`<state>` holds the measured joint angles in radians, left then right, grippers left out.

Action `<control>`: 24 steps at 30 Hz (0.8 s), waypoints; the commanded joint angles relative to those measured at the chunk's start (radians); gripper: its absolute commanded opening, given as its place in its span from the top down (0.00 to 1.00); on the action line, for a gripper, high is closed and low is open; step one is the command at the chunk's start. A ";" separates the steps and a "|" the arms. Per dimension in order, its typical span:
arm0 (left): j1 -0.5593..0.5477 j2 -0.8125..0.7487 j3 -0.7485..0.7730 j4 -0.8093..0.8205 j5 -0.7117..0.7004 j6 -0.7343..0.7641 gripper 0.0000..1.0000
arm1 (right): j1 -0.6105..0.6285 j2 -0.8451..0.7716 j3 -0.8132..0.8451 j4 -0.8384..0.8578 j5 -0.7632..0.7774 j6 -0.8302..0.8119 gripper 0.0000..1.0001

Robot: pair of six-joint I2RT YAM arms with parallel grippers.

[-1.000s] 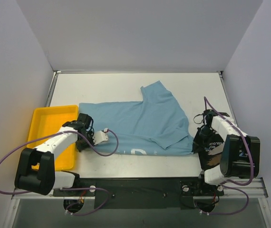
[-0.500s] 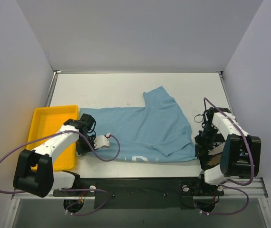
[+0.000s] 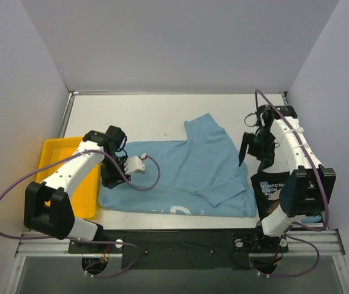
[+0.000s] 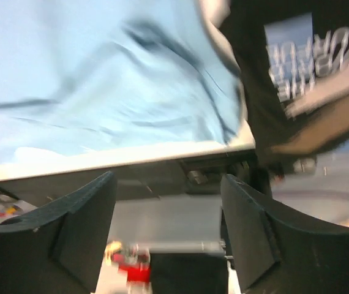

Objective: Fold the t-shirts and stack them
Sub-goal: Fold the flattened tshirt in 1/3 of the way, then grap the side of the flattened tshirt furthest away from the robot with both arms

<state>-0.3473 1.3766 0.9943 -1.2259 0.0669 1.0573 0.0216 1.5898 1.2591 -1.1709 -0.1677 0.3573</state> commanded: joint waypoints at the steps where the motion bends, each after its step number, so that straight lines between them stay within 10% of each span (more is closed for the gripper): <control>1: 0.065 0.133 0.317 -0.043 0.164 -0.078 0.40 | 0.038 0.066 0.370 -0.046 -0.079 -0.058 0.35; 14: 0.300 0.666 0.917 -0.003 0.217 -0.283 0.40 | 0.044 0.719 0.997 0.243 -0.122 -0.084 0.38; 24: 0.304 0.878 1.075 -0.056 0.034 -0.105 0.36 | 0.044 0.929 1.010 0.353 -0.234 -0.061 0.39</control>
<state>-0.0452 2.1918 1.9900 -1.2304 0.1772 0.8589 0.0639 2.5076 2.2719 -0.8318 -0.3313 0.2802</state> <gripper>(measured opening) 0.637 0.620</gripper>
